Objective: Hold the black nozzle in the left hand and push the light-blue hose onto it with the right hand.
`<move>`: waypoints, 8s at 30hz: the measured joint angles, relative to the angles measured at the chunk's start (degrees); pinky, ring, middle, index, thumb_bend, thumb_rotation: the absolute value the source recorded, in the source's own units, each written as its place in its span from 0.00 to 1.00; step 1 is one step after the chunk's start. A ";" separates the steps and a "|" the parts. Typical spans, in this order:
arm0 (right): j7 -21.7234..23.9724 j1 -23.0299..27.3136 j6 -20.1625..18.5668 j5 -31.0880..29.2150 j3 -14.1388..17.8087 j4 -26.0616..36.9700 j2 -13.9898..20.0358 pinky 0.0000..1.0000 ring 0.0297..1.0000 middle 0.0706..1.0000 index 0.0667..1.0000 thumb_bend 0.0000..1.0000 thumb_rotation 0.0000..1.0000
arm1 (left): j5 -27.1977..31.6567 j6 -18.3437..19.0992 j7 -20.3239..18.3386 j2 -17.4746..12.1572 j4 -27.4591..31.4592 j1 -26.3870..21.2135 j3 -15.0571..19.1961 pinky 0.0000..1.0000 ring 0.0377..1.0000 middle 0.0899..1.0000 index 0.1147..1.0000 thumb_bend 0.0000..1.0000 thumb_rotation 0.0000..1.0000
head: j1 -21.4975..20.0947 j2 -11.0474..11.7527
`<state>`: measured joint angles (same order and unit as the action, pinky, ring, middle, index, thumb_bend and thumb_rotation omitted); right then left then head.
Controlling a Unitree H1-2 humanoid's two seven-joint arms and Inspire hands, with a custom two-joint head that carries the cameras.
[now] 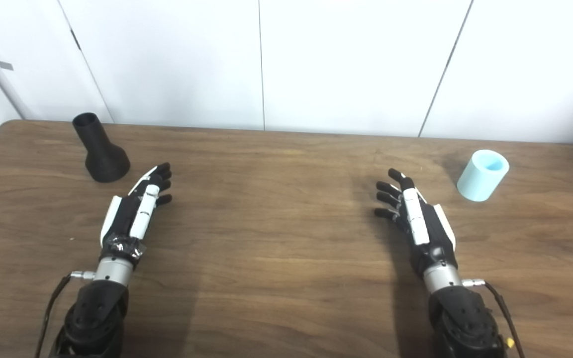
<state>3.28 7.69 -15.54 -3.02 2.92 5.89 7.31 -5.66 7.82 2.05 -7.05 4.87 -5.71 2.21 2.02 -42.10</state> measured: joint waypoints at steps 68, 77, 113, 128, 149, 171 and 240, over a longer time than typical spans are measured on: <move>3.61 0.18 9.52 -7.26 1.74 -8.32 1.75 0.76 0.84 0.84 0.93 0.32 1.00 | -2.07 -5.77 2.44 2.78 -5.14 -0.06 -2.48 0.89 0.93 0.92 0.92 0.32 0.87 | 16.70 20.92; 4.28 0.06 11.05 -7.67 1.55 -8.91 1.99 0.74 0.84 0.85 0.95 0.33 1.00 | -3.45 -6.55 4.03 3.12 -6.01 -0.32 -2.67 0.85 0.91 0.90 0.88 0.34 0.87 | 16.70 21.09; 3.07 -1.42 7.07 -5.12 0.99 -4.32 1.77 0.75 0.83 0.84 0.93 0.28 1.00 | -15.08 -1.12 8.68 5.44 5.14 3.31 -2.42 0.70 0.77 0.81 0.81 0.79 0.11 | 16.96 18.72; 2.47 -1.38 6.66 -4.35 0.74 -3.97 1.59 0.74 0.83 0.85 0.94 0.26 1.00 | -22.54 6.06 9.00 -0.12 14.43 2.48 6.11 0.77 0.79 0.80 0.83 0.93 0.15 | 16.79 19.07; 2.18 -1.35 6.86 -3.21 0.46 -3.98 1.69 0.70 0.81 0.83 0.94 0.25 1.00 | -24.71 7.19 10.30 -9.31 8.42 -2.36 11.57 0.80 0.91 0.92 0.92 0.99 0.19 | 17.23 19.07; 3.35 -1.62 4.90 -4.16 0.22 -2.56 2.74 0.71 0.82 0.82 0.95 0.26 1.00 | -31.70 14.50 2.84 -18.04 -7.48 -11.74 0.29 1.00 1.00 1.00 1.00 1.00 0.33 | 17.23 18.37; 3.54 -3.06 2.78 -2.95 -1.12 1.24 3.59 0.75 0.81 0.76 0.92 0.34 1.00 | -32.40 18.74 1.52 -19.07 -30.75 -25.96 -7.81 0.75 0.76 0.69 0.45 0.58 0.06 | 16.08 12.66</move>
<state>6.82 4.64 -12.76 -5.97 1.81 7.12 10.90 -38.07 26.56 3.57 -26.12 -25.88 -31.67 -5.59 18.11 -29.44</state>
